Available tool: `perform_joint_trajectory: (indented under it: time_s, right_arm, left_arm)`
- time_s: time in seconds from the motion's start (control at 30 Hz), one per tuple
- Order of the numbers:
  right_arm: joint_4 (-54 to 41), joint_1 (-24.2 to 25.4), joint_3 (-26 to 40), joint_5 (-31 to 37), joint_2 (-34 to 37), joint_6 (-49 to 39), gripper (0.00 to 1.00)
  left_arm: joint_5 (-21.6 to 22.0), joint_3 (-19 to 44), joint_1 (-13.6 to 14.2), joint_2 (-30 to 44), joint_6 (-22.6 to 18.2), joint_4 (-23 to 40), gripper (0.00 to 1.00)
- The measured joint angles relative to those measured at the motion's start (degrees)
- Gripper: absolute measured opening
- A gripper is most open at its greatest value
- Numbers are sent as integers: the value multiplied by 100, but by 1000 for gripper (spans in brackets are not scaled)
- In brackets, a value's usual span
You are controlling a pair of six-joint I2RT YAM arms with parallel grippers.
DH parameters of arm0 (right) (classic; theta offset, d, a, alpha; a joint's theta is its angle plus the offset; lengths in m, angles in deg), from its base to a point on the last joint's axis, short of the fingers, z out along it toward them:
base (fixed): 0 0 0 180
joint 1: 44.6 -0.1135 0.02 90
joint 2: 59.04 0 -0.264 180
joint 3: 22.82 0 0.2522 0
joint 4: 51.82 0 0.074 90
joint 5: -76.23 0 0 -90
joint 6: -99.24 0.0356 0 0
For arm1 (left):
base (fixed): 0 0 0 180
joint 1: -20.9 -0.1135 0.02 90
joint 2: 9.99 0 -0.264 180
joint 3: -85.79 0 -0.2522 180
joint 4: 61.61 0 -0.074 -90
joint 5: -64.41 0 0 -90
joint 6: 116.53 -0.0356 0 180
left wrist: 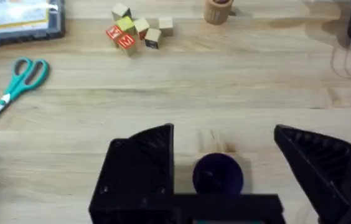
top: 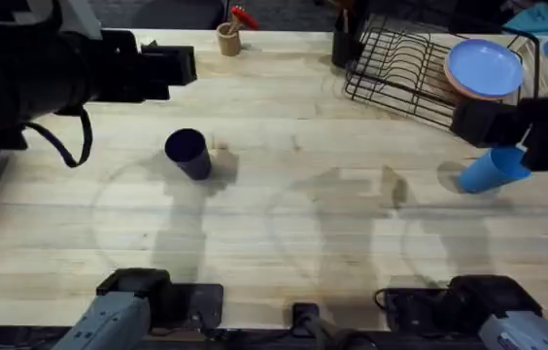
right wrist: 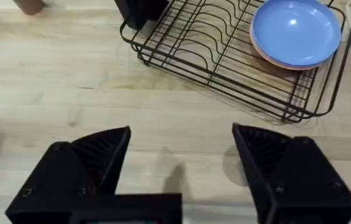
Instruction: Pick up the cup on the table and put them onto the rack.
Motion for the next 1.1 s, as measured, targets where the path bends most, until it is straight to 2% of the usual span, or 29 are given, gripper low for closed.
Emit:
perform_joint_trajectory:
  time_s: [0.2, 0.43, 0.57, 0.73, 0.77, 0.87, 1.1]
  right_arm:
    - [-2, 0, 0, 22, 0, -164, 993]
    - [-2, 0, 0, 22, 0, -204, 993]
    - [0, 0, 0, 22, 0, -204, 993]
    - [-1, 0, 0, 22, 0, -205, 993]
    - [-2, 0, 0, 22, 0, -206, 993]
    - [-2, 0, 0, 22, 0, -205, 993]
    - [-1, 0, 0, 22, 0, -206, 993]
  left_arm:
    - [-511, 0, 0, 0, 85, 265, 995]
    - [-602, 4, 49, 225, 106, 617, 995]
    - [-608, 4, 399, 347, 120, 627, 995]
    - [-629, 4, 1072, 506, 120, 627, 996]
    - [-636, 4, 1398, 614, 120, 631, 995]
    - [-645, 4, 1570, 685, 120, 670, 995]
    - [-532, 4, 1597, 755, 373, 1127, 995]
